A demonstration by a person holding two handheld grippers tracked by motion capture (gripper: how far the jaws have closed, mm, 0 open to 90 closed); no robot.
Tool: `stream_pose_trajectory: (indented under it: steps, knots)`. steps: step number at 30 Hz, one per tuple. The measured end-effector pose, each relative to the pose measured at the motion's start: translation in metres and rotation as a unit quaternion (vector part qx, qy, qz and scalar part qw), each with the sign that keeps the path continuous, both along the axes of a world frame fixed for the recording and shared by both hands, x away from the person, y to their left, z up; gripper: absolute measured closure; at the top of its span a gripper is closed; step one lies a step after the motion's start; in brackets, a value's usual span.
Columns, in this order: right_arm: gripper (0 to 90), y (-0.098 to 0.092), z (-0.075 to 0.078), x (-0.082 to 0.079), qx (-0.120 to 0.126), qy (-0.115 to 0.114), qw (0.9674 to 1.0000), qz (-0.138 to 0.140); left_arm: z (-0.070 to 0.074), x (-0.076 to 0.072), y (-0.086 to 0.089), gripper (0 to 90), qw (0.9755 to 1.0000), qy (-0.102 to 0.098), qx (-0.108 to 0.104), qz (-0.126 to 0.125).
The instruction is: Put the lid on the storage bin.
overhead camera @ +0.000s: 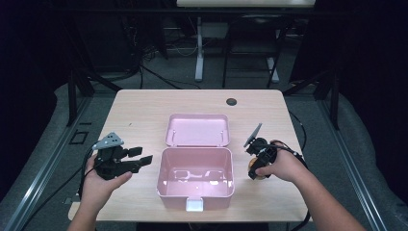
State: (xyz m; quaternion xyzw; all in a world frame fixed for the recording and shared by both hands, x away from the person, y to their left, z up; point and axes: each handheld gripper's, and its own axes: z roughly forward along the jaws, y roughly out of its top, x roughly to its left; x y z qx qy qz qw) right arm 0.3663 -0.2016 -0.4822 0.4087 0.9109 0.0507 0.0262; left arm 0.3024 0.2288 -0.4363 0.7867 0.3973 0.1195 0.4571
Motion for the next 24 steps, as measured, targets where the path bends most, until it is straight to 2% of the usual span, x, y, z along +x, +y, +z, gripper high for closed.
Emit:
stream_pose_trajectory:
  steps: [17, 24]
  knots:
    - [19.6, 0.006, 0.024, -0.001, 0.003, -0.006, 0.9999, 0.011, -0.001, 0.0, 0.0, 44.0, 1.0, 0.001, -0.001, 0.001]
    - [19.7, 0.012, 0.034, -0.002, 0.002, -0.007, 0.9997, 0.024, -0.001, 0.001, 0.0, 44.0, 1.0, 0.0, 0.003, 0.0]
